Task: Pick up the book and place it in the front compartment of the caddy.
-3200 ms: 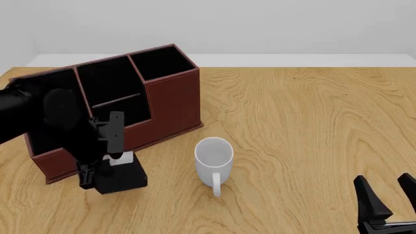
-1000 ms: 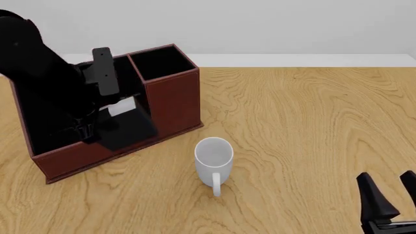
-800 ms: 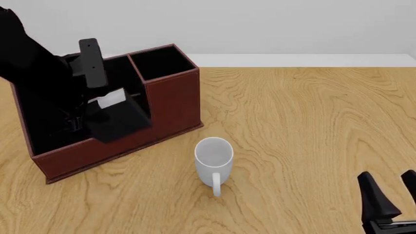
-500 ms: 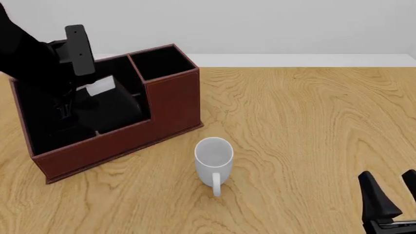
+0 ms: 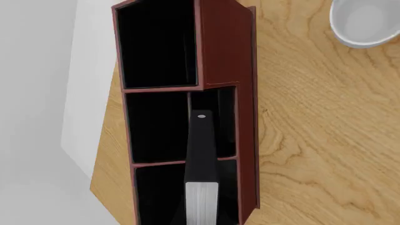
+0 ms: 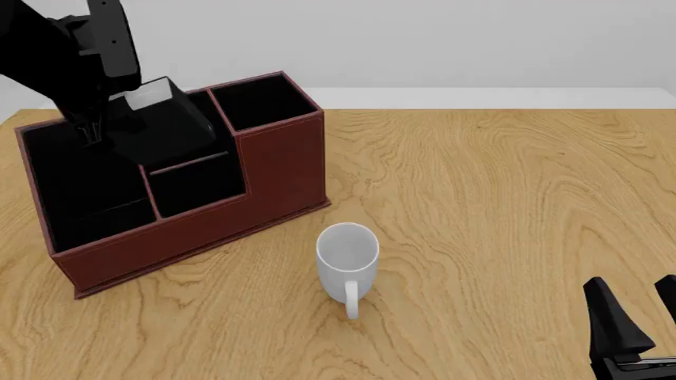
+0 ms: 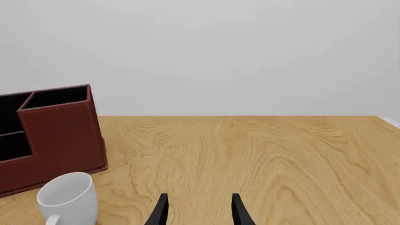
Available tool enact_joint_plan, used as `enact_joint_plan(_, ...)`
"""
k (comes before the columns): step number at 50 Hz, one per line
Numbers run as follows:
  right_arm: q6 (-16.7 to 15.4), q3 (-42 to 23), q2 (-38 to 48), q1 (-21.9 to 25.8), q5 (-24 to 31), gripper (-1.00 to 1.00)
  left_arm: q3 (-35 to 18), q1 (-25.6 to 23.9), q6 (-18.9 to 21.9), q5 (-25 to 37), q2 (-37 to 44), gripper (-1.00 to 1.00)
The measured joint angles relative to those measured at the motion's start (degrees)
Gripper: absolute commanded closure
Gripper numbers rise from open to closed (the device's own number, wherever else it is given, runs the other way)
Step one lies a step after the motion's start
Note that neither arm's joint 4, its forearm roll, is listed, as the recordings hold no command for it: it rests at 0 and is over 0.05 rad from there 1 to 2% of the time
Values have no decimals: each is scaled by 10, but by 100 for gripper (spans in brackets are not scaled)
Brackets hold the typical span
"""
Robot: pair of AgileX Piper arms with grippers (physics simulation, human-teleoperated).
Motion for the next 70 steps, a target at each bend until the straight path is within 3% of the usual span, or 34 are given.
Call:
enact_joint_plan(14, -4, 4, 0, -3, -2, -100, -49, 12, 1, 0, 48, 100)
enact_joint_plan(33, -11, 11, 6, -5, -5, -100, -63, 44, 15, 0, 95, 100)
enact_joint_plan(55, -21, 12, 25, -9, -10, -100, -128, 35, 10, 0, 170, 100)
enact_joint_plan(70, -26, 12, 70, -14, -44, -100, -167, 42, 14, 0, 230, 100)
